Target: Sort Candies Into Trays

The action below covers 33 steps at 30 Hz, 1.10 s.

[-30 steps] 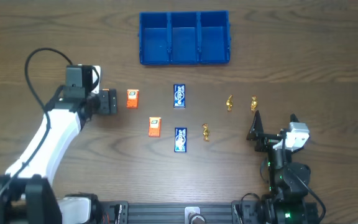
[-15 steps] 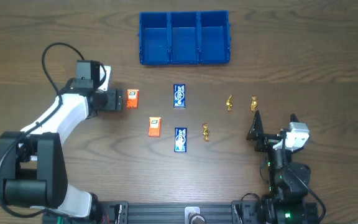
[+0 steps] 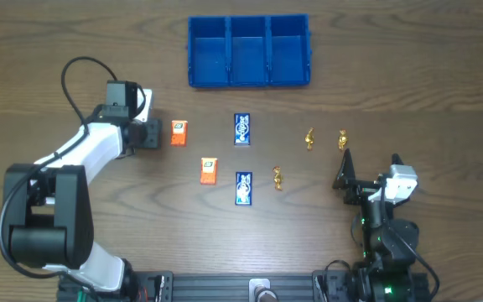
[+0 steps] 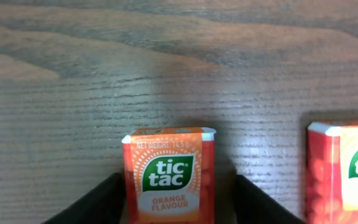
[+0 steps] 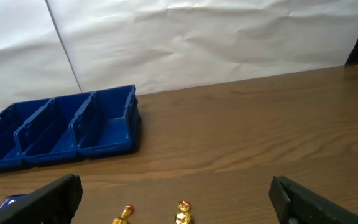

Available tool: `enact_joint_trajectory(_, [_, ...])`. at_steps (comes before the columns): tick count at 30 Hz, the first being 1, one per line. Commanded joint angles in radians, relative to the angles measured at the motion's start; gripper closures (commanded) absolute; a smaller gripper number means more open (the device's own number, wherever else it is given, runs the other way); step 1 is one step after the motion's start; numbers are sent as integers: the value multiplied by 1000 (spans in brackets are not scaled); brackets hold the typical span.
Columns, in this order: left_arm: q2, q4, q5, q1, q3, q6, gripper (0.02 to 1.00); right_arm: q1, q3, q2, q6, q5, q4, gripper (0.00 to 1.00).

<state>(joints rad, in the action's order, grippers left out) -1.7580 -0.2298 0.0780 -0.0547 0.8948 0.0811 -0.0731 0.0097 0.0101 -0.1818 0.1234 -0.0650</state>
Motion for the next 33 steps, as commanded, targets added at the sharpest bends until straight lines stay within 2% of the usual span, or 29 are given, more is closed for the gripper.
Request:
enact_joint_trajectory(1, [-22, 0, 18, 3, 20, 3, 612, 7, -2, -7, 4, -2, -3, 3])
enact_joint_trajectory(6, [-22, 0, 19, 4, 20, -4, 761, 7, -2, -7, 4, -2, -3, 5])
enact_joint_trajectory(10, [-4, -23, 19, 4, 35, -36, 796, 7, -2, -7, 4, -2, -3, 3])
enact_joint_trajectory(14, [89, -161, 8, -17, 138, -85, 827, 7, -2, -7, 4, -2, -3, 3])
enact_joint_trajectory(20, [203, -404, -134, -156, 482, -236, 822, 7, -2, -7, 4, -2, -3, 3])
enact_joint_trajectory(25, [35, -509, -242, -296, 851, -274, 853, 7, -2, -7, 4, -2, -3, 3])
enact_joint_trajectory(30, [-220, -571, -262, -347, 1139, -312, 842, 7, -2, -7, 4, -2, -3, 5])
enact_joint_trajectory(33, [-336, -582, -259, -347, 1201, -333, 842, 7, -2, -7, 4, -2, -3, 3])
